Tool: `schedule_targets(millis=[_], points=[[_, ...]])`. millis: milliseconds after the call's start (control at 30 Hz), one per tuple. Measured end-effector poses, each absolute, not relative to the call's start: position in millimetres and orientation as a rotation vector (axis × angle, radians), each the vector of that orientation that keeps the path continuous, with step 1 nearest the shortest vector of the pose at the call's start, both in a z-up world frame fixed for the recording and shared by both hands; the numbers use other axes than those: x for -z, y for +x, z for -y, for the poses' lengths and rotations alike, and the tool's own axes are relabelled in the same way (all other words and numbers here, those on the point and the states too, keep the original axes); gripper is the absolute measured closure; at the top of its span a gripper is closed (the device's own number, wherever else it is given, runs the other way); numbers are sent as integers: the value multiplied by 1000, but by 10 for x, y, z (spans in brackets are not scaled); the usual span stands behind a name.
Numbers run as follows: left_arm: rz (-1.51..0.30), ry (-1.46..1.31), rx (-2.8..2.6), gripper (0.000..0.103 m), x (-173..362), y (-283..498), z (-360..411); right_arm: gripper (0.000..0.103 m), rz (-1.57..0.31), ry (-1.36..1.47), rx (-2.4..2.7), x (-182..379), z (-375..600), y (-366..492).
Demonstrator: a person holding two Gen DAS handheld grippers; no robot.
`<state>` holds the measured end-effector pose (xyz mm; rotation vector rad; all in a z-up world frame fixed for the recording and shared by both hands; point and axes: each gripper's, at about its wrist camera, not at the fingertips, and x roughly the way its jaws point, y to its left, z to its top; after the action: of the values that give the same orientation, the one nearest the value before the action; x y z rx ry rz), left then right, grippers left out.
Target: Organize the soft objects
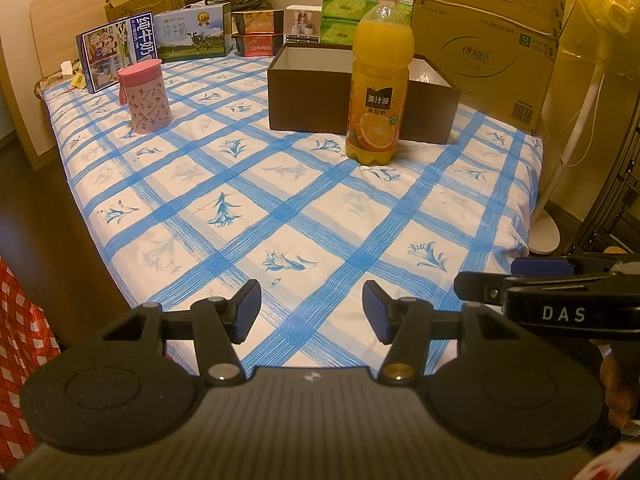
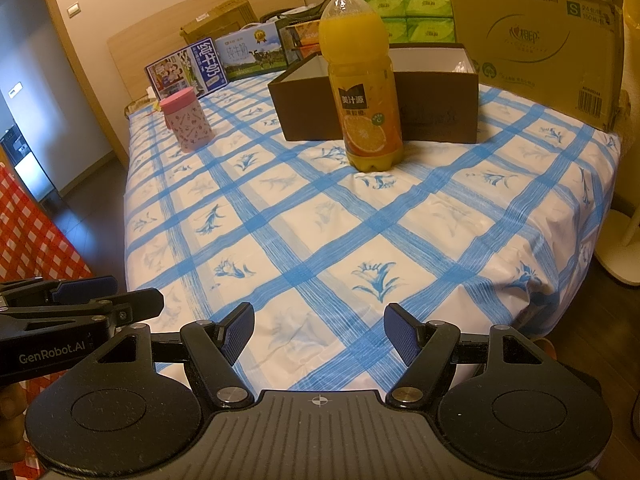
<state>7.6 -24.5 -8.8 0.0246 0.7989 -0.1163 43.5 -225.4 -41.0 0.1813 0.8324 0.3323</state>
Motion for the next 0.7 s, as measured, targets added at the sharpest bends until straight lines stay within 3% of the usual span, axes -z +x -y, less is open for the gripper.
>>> schedule_targets(millis=[700], points=[[-800,24,115,50,99,73,242,32,-834,181,-332,416,2252,436]])
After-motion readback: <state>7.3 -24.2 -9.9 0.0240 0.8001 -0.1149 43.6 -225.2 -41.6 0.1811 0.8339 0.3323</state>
